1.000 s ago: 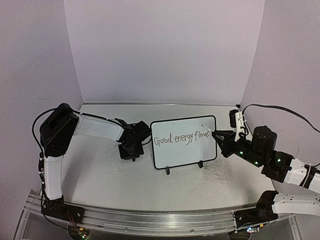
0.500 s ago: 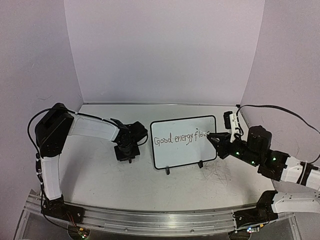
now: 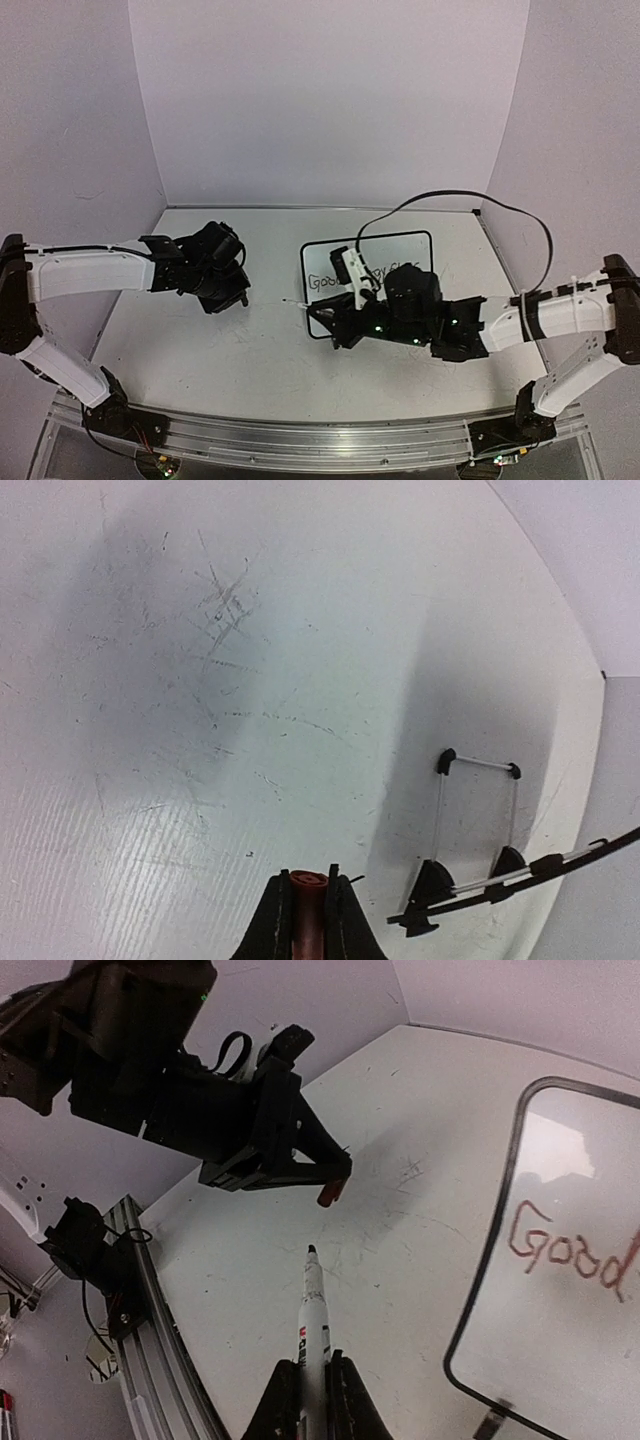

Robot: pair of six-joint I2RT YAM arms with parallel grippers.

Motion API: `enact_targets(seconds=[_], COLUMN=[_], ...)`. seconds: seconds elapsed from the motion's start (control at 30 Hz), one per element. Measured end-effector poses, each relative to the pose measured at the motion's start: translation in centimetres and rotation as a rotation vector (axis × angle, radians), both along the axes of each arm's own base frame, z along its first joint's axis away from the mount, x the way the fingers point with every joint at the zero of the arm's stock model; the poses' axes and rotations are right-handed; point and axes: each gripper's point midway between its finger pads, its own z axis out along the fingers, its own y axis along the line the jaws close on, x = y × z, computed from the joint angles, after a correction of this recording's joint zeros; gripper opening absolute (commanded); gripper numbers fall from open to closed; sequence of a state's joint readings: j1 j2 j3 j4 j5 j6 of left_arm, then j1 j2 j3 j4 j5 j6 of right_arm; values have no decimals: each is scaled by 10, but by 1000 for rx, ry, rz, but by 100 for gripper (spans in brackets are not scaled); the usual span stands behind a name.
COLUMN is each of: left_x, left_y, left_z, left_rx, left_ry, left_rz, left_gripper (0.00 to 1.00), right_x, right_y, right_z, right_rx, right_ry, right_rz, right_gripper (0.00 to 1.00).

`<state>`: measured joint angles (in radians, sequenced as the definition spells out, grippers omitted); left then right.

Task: Write a sentence on the whiteboard
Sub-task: Insert the whiteboard marker without the cap into the pen cap.

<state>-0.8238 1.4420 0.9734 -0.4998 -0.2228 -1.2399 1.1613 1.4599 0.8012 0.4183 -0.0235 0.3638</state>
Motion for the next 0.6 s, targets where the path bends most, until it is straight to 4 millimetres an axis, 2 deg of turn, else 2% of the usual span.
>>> enact_targets(seconds=[0.1, 0.17, 0.43, 0.6], left_x=[-5, -9, -16, -18], left_y=[2, 6, 14, 16], left_z=[10, 13, 35, 36], left_rx=[-74, -108, -261, -308], left_ry=[-17, -22, -60, -61], left_rz=[30, 53, 139, 171], left_gripper=[0, 0, 0, 0], right_x=[-4, -7, -10, 0], right_y=[32, 44, 74, 86], right_z=[-13, -20, -23, -21], right_rx=[-6, -13, -3, 11], right_ry=[25, 33, 14, -4], right_rz=[-2, -15, -81, -127], right_gripper=[0, 0, 0, 0])
